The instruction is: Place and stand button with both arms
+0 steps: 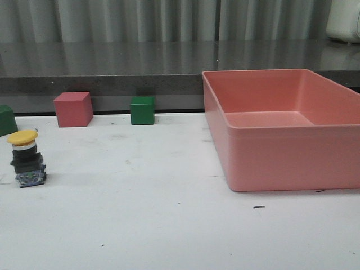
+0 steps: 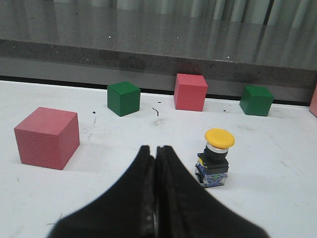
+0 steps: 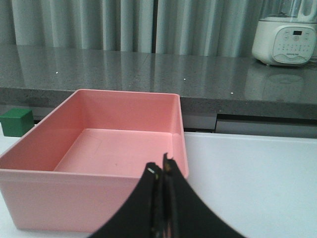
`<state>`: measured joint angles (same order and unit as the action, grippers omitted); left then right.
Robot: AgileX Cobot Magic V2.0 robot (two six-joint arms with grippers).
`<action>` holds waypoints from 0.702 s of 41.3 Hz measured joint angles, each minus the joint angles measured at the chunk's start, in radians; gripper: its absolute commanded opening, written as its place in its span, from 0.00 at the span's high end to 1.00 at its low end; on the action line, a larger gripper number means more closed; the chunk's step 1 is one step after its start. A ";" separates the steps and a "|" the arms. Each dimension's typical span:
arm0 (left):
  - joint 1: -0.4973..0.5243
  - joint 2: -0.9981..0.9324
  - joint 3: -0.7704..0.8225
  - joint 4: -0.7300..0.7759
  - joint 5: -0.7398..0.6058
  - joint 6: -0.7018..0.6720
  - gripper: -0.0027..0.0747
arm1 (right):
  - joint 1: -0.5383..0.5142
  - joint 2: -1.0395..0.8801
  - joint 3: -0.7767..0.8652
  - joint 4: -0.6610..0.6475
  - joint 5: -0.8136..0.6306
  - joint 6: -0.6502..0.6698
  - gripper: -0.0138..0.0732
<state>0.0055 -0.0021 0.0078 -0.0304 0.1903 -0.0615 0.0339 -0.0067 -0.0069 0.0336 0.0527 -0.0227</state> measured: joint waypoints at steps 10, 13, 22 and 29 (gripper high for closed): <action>0.000 0.000 0.000 0.000 0.000 0.000 0.99 | -0.034 -0.003 0.033 0.064 -0.044 0.000 0.92; 0.000 0.000 0.000 0.000 0.000 0.000 0.99 | -0.034 -0.003 0.033 0.066 -0.046 0.000 0.92; 0.000 0.000 0.000 0.000 0.000 0.000 0.99 | -0.034 -0.003 0.033 0.067 -0.046 0.000 0.92; 0.000 0.000 0.000 0.000 0.000 0.000 0.99 | -0.029 -0.003 0.033 0.070 -0.053 0.000 0.92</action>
<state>0.0055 -0.0021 0.0078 -0.0304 0.1903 -0.0615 0.0048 -0.0092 0.0265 0.1032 0.0000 -0.0227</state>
